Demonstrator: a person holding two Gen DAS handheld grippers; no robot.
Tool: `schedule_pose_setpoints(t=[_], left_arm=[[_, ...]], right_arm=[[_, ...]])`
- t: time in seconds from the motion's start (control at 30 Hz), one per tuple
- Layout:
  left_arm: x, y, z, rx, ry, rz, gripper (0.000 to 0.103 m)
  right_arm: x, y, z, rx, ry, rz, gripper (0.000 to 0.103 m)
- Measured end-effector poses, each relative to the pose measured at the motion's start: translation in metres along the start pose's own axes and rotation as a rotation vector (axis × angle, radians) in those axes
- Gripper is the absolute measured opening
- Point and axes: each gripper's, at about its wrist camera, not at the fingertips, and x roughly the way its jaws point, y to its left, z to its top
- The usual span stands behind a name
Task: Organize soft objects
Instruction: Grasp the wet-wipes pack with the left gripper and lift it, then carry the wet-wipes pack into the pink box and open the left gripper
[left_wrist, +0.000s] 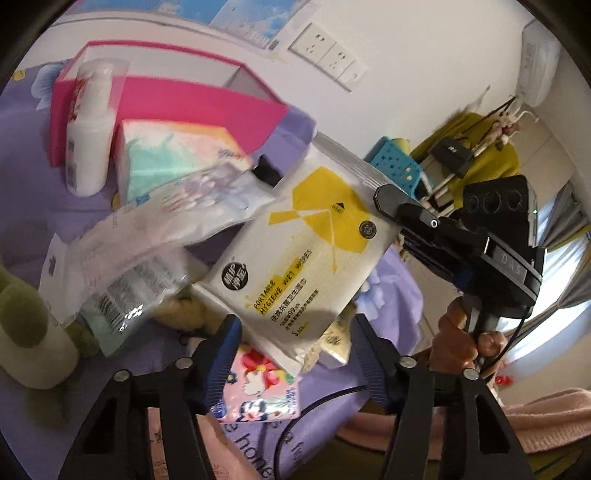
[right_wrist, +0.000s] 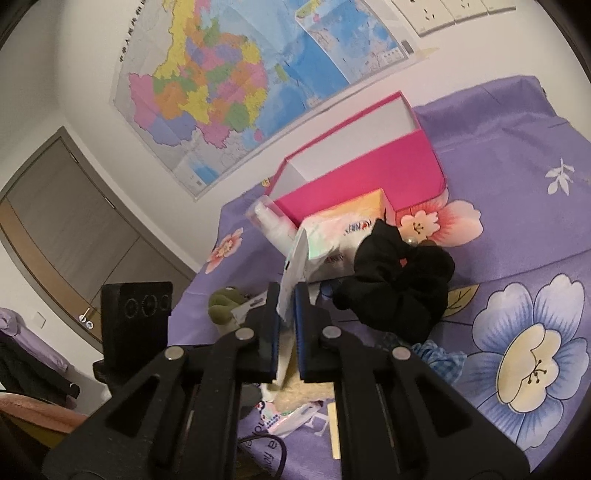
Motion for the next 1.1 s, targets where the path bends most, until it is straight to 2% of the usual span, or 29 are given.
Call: schedule_pose_setpoints(t=[0.1, 0.23, 0.33, 0.43, 0.57, 0.7, 0.83, 0.9, 0.97, 1.1], left_arm=[[-0.012, -0.012, 0.011, 0.03, -0.032, -0.023, 0.054], [-0.024, -0.03, 0.029, 0.095, -0.078, 0.002, 0.054], [-0.024, -0.026, 0.028, 0.11, -0.092, 0.04, 0.054], [-0.017, -0.014, 0.025, 0.079, -0.059, 0.052, 0.054], [-0.004, -0.005, 0.018, 0.061, -0.007, 0.057, 0.056], [0.009, -0.011, 0.011, 0.069, 0.05, 0.009, 0.056], [0.028, -0.021, 0.004, 0.099, 0.122, -0.008, 0.057], [0.031, -0.023, 0.004, 0.1, 0.129, -0.014, 0.061], [0.032, -0.021, 0.006, 0.065, 0.137, -0.06, 0.072], [0.033, -0.017, 0.011, 0.022, 0.122, -0.04, 0.072]], right_arm=[[-0.004, 0.009, 0.007, -0.012, -0.016, 0.038, 0.008], [-0.009, 0.022, 0.021, -0.037, -0.052, 0.077, 0.006], [-0.011, 0.028, 0.029, -0.065, -0.073, 0.07, 0.006], [-0.009, 0.024, 0.035, -0.075, -0.079, 0.044, 0.006], [0.0, -0.002, 0.041, -0.002, -0.081, 0.026, 0.006], [0.004, -0.026, 0.044, 0.084, -0.101, 0.019, 0.006], [0.0, -0.046, 0.042, 0.141, -0.117, -0.038, 0.006], [-0.003, -0.055, 0.038, 0.169, -0.116, -0.073, 0.006], [-0.006, -0.067, 0.034, 0.207, -0.107, -0.098, 0.006], [-0.005, -0.082, 0.018, 0.263, -0.057, -0.13, 0.006]])
